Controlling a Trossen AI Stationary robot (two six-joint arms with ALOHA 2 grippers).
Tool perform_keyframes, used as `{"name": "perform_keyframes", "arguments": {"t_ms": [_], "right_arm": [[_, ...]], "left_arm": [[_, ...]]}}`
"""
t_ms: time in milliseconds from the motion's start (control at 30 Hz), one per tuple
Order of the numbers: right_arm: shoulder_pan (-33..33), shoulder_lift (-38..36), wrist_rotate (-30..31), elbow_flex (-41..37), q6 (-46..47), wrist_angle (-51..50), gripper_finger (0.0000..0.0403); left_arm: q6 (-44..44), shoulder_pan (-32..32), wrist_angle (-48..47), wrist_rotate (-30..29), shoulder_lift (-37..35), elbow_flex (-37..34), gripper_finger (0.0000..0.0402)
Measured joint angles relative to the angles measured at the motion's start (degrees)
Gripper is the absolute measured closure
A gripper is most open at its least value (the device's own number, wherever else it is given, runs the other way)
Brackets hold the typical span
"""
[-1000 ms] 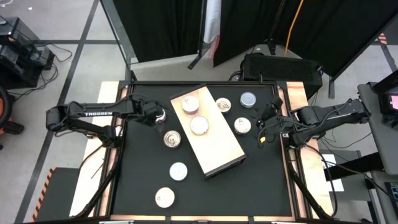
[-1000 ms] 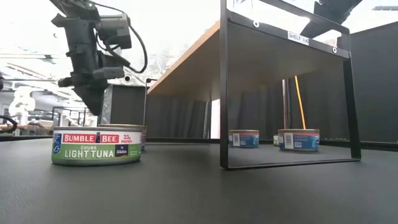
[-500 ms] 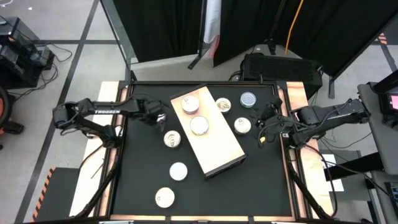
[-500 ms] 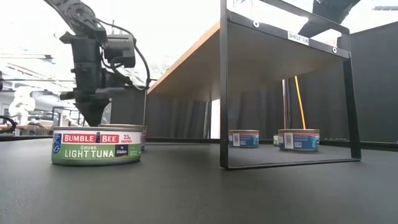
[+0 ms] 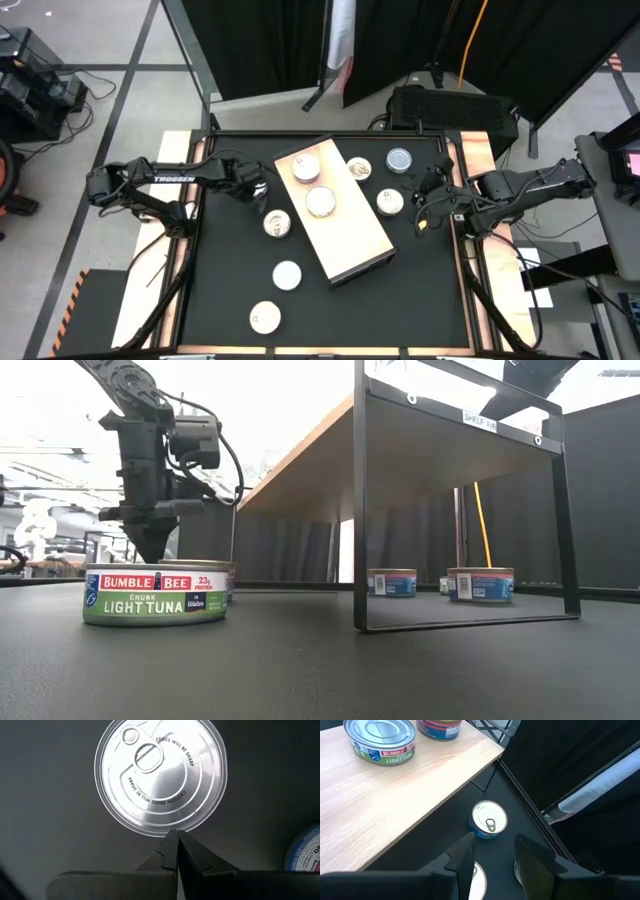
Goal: Stack canned seafood by type on shelf
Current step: Put the red tuna can on the shelf
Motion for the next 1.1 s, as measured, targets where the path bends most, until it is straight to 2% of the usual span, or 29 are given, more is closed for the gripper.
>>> {"name": "perform_keyframes", "arguments": {"t_ms": [300,600,900,1100], "right_arm": [[0.0,0.0,-0.2,0.0,-0.1,0.0,0.0273],[0.0,0.0,-0.3,0.0,-0.1,0.0,0.0273],[0.0,0.0,-0.3,0.0,-0.1,0.0,0.0273],[0.0,0.0,-0.2,0.0,-0.1,-0.7,0.0273]], "left_arm": [[-3.1,-0.2,-3.0,0.1,0.0,-0.2,0.0398],[-7.4,-1.5,-3.0,2.0,0.2,-5.4,0.0398],[-9.0,-5.4,-2.9,1.9,-1.0,-4.5,0.0398],[-10.8,-8.3,-8.9,3.0,-3.8,-2.3,0.0398]]}}
